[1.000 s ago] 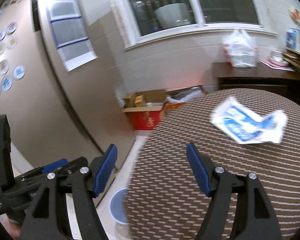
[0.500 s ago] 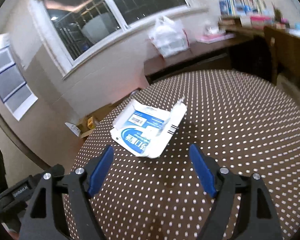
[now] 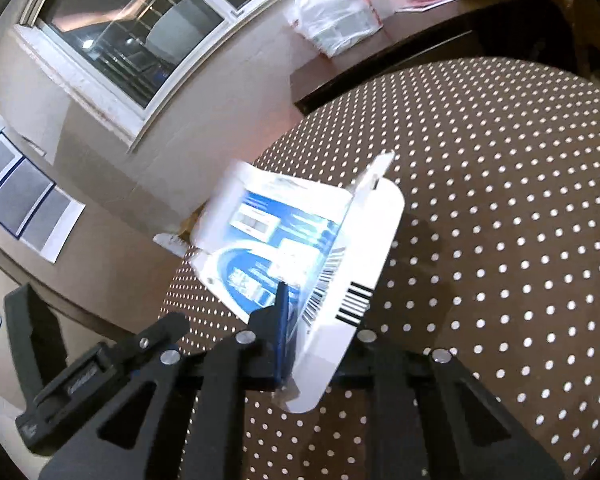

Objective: Collect trash
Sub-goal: 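Grasp the white-blue medicine box with both tools from its two sides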

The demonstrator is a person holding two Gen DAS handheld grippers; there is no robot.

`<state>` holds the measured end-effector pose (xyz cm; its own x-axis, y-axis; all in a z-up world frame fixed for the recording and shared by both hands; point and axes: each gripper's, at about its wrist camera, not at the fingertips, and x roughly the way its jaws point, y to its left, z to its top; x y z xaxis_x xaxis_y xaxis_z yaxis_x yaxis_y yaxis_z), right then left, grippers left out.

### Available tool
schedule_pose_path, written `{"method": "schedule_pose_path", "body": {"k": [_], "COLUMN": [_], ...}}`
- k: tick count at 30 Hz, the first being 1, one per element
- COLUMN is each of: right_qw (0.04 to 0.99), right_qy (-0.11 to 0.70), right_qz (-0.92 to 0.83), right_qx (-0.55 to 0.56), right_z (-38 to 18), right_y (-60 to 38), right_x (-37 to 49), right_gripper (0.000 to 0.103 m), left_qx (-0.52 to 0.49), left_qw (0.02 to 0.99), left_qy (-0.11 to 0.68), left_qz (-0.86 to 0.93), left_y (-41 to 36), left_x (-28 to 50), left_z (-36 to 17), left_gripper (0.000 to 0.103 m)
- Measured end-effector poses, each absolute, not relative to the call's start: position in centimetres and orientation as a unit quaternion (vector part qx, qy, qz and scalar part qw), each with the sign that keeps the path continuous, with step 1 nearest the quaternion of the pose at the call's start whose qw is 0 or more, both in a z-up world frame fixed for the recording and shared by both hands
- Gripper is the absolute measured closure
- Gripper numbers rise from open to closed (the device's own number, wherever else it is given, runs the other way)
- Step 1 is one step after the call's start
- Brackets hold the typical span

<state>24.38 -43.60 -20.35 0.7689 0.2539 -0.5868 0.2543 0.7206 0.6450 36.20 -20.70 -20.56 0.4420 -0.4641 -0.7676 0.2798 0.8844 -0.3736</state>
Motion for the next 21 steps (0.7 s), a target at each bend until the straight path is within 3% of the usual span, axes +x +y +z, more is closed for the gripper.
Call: {"method": "schedule_pose_path", "body": {"k": [2, 8, 21], "right_qw": [0.857, 0.853, 0.826], "right_qy": [0.339, 0.336, 0.334], "right_qz": [0.022, 0.064, 0.132], "right_qx": [0.387, 0.394, 0.434], "right_z": [-20.4, -19.5, -18.0], "right_y": [-43.7, -43.2, -39.8], "right_x": [24.2, 23.5, 22.3], "right_gripper": [0.093, 0.096, 0.096], "left_qx": [-0.103, -0.099, -0.179], "left_qw": [0.847, 0.857, 0.866], "left_qy": [0.473, 0.466, 0.444], "left_qz": [-0.219, -0.195, -0.145], "left_y": [-20.7, -19.8, -12.2], "left_x": [36.3, 36.0, 32.5], "left_z": [-20.8, -20.9, -20.1], "left_gripper": [0.025, 0.025, 0.024]}}
